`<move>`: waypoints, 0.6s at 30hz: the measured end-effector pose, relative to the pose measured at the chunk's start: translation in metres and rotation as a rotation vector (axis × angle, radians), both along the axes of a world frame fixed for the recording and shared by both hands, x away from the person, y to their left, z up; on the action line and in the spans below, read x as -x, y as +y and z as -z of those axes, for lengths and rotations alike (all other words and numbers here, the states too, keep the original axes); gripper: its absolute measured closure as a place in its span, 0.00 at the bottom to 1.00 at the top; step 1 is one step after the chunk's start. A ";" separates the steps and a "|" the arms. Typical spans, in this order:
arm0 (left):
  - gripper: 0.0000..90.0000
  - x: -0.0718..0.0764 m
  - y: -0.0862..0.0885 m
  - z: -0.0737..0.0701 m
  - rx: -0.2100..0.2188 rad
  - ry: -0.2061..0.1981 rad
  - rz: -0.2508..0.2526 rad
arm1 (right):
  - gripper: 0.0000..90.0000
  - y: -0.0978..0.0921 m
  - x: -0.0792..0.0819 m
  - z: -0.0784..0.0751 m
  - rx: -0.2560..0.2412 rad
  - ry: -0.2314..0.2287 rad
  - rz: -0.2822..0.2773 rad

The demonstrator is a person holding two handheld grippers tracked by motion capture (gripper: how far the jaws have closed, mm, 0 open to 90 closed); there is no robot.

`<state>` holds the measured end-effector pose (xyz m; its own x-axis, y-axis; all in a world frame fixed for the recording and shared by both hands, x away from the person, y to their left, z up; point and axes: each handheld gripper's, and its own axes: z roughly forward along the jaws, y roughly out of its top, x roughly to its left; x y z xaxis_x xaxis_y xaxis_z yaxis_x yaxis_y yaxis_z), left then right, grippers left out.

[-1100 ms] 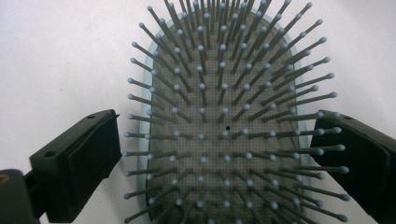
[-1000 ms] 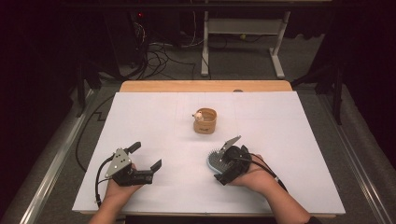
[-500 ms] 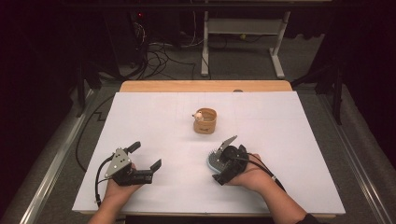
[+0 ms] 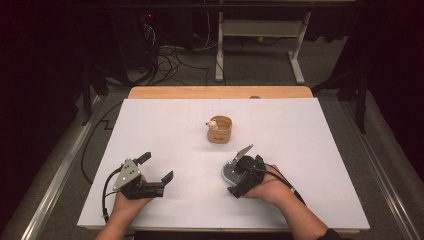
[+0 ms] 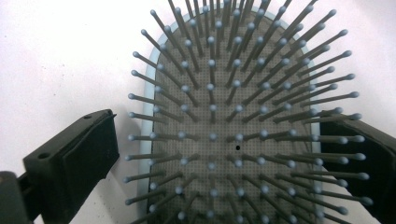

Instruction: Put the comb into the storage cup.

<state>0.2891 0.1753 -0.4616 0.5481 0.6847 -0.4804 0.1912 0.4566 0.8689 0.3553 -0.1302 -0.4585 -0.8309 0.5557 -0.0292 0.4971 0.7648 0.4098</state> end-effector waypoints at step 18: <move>0.00 0.000 -0.001 0.000 0.000 -0.002 0.004 | 0.22 -0.004 -0.001 -0.006 0.000 -0.004 0.011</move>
<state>0.2889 0.1745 -0.4618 0.5518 0.6823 -0.4796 0.1914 0.4561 0.8691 0.3564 -0.1343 -0.4524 -0.8246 0.5648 -0.0321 0.5040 0.7593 0.4117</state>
